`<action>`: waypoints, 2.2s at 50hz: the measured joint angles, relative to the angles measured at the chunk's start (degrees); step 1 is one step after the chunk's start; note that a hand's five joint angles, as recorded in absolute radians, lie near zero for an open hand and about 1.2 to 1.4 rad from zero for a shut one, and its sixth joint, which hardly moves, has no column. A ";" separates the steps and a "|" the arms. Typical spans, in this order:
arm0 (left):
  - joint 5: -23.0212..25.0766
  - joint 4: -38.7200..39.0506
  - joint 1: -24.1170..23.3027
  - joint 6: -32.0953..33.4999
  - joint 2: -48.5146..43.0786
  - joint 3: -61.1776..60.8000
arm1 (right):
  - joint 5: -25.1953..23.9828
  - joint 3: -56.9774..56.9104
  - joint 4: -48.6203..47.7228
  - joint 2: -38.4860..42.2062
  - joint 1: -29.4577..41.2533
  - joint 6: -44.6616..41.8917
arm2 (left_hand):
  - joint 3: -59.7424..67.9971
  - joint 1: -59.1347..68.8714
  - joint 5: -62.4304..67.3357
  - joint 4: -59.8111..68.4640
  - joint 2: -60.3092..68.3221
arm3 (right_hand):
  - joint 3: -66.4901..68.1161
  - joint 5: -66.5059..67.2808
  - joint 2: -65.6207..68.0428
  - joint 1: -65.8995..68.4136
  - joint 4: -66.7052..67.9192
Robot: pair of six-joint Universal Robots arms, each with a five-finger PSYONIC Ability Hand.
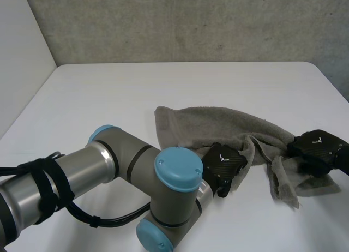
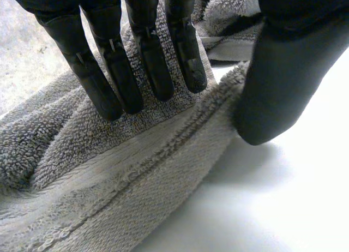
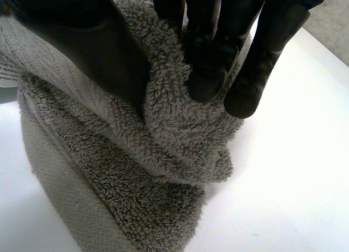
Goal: Fold the towel.
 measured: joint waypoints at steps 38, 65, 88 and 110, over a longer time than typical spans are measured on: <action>-3.38 14.27 13.80 7.31 15.99 3.88 | 6.83 -14.54 -28.18 -13.81 16.80 26.24 | 30.89 25.37 28.25 29.41 28.08 | 0.07 0.00 0.01 0.18 0.00; -2.12 19.35 32.33 -1.24 31.24 -21.49 | 2.27 -11.78 -25.24 -12.85 24.23 37.58 | 30.99 25.45 28.62 29.41 28.09 | 0.07 0.00 0.28 0.19 0.00; 3.28 16.88 36.60 -1.33 36.23 -37.86 | -2.54 -14.82 24.76 3.69 18.00 -11.39 | 31.07 25.64 28.62 29.41 28.09 | -30.44 -29.54 -28.87 -29.74 -29.69; 3.07 17.05 35.98 -1.76 37.03 -37.28 | 15.11 3.13 -7.74 -18.78 21.50 42.00 | 31.08 25.64 28.62 29.41 28.09 | -63.74 -62.23 -61.53 -62.90 -62.29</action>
